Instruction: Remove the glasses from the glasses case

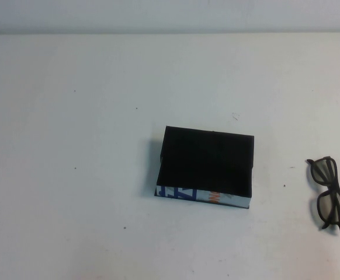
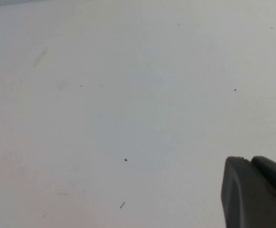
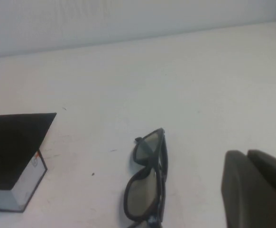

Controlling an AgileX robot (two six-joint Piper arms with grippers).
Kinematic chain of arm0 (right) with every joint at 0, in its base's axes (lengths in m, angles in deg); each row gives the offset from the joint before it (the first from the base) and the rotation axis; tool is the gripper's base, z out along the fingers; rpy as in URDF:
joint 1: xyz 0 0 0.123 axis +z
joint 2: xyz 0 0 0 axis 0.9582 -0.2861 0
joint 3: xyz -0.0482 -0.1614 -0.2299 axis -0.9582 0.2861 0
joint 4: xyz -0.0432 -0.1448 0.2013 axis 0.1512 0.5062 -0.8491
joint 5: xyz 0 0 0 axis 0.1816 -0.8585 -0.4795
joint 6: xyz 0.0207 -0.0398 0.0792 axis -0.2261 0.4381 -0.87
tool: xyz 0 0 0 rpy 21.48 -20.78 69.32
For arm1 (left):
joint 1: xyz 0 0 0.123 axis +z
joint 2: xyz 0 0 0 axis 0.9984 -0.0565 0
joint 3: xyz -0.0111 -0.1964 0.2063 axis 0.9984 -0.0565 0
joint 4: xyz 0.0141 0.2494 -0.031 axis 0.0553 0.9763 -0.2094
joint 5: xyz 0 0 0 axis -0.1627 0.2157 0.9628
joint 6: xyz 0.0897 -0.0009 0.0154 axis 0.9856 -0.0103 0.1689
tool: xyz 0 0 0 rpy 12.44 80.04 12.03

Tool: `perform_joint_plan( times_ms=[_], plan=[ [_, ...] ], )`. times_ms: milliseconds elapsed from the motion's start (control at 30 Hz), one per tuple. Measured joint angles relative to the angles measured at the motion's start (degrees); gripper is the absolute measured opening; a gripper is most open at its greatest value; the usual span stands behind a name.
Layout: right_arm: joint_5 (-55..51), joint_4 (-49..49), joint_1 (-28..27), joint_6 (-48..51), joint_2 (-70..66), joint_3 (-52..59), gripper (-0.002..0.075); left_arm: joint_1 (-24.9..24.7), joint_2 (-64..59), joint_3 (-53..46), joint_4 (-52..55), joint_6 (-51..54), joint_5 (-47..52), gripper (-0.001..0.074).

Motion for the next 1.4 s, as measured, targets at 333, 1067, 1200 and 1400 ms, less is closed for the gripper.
perform_joint_plan(
  times_ms=[333, 1067, 1200, 1400],
  plan=[
    [-6.4, -2.3, 0.0, -0.7, 1.8, 0.4, -0.0016, 0.0, 0.0, 0.0, 0.0, 0.0, 0.0, -0.0004],
    [-6.9, -2.4, 0.0, -0.7, 1.8, 0.4, -0.0018, 0.0, 0.0, 0.0, 0.0, 0.0, 0.0, -0.0004],
    [-6.9, -2.5, 0.0, -0.7, 1.8, 0.4, -0.0018, 0.0, 0.0, 0.0, 0.0, 0.0, 0.0, -0.0005],
    [-6.9, -2.5, 0.0, -0.7, 1.8, 0.4, -0.0018, 0.0, 0.0, 0.0, 0.0, 0.0, 0.0, -0.0005]
  ],
)
